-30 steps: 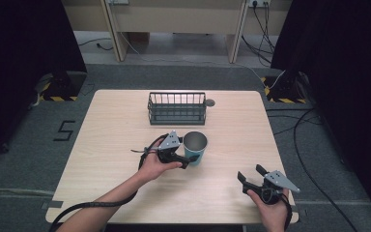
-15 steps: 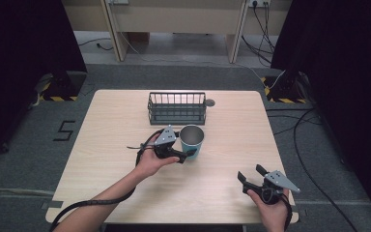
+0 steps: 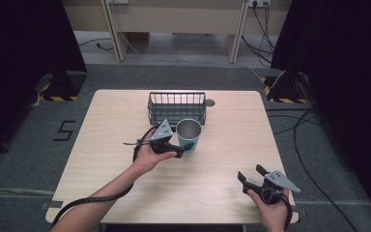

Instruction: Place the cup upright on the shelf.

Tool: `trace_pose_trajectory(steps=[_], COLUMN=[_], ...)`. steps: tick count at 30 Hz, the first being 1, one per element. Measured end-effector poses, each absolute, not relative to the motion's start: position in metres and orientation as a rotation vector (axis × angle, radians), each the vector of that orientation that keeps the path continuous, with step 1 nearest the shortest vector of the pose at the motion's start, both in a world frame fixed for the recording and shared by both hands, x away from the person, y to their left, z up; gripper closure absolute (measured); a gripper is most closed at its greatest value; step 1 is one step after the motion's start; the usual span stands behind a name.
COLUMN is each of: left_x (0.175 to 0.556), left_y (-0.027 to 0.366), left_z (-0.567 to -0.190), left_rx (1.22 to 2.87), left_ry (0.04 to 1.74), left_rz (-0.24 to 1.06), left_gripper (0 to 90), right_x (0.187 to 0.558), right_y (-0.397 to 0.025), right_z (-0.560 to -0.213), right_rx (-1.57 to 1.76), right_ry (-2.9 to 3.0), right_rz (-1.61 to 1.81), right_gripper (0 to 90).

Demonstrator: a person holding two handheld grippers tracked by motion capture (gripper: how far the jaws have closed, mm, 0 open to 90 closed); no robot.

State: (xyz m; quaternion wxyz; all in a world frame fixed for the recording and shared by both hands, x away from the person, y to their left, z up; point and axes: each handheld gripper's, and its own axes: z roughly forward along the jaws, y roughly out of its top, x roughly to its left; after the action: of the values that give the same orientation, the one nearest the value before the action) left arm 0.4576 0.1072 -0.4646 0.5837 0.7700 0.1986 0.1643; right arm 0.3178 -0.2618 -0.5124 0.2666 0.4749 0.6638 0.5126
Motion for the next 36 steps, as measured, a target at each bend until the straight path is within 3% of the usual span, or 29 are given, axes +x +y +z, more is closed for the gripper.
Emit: trace_pose_trajectory(steps=[36], left_x=[0.474], left_y=[0.119], left_z=[-0.441], left_rx=[1.758], left_ry=[0.499], left_rz=[0.451], left_gripper=[16.2], right_x=[0.318], right_y=[-0.262], right_z=[-0.513], right_rx=[1.284], right_ry=[1.789], right_rz=[1.385], right_gripper=[17.9])
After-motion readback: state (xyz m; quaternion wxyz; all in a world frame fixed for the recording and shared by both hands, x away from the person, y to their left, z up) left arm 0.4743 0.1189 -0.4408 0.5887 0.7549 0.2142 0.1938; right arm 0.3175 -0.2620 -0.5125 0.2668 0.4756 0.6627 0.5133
